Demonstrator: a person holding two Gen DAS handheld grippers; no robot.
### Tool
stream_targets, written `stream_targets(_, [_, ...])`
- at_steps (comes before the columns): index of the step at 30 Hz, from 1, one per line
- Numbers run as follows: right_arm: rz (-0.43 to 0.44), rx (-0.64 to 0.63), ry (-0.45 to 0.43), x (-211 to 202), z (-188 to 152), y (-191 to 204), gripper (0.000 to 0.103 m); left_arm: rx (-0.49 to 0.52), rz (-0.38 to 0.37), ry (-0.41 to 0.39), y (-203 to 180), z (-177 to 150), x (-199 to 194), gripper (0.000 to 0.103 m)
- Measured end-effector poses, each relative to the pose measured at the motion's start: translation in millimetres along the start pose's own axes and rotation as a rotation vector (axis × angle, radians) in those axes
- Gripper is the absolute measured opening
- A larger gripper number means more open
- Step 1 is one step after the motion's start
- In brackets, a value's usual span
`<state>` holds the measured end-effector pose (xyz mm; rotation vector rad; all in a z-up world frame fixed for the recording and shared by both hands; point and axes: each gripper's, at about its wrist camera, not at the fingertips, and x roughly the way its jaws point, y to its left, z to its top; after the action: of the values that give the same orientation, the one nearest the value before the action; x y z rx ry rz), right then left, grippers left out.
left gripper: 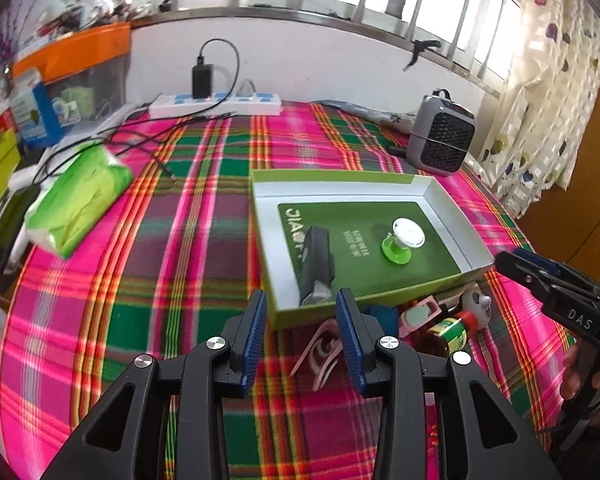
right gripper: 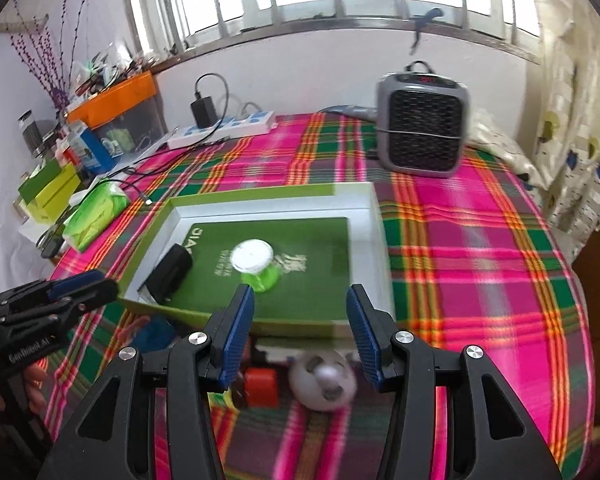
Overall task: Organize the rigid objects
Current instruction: 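Open the left tool over the box while the right tool releases the spool inside, then grasp the pink clip with the left tool while the right tool grasps the grey panda ball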
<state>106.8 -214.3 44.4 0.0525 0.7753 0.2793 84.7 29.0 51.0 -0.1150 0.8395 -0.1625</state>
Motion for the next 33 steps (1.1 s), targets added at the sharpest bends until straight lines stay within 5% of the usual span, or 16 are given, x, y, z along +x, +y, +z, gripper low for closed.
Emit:
stream_targets(11, [-0.041, 0.073, 0.019, -10, -28, -28, 0.049, -0.025, -0.021, 0.008, 8, -20, -9, 0.035])
stream_targets(25, [0.026, 0.073, 0.083, 10, -45, -28, 0.049, -0.027, -0.077, 0.067, 8, -32, 6, 0.036])
stream_targets(33, [0.03, 0.056, 0.111, 23, -41, -26, 0.055, 0.057, -0.067, 0.088, -4, -30, 18, 0.038])
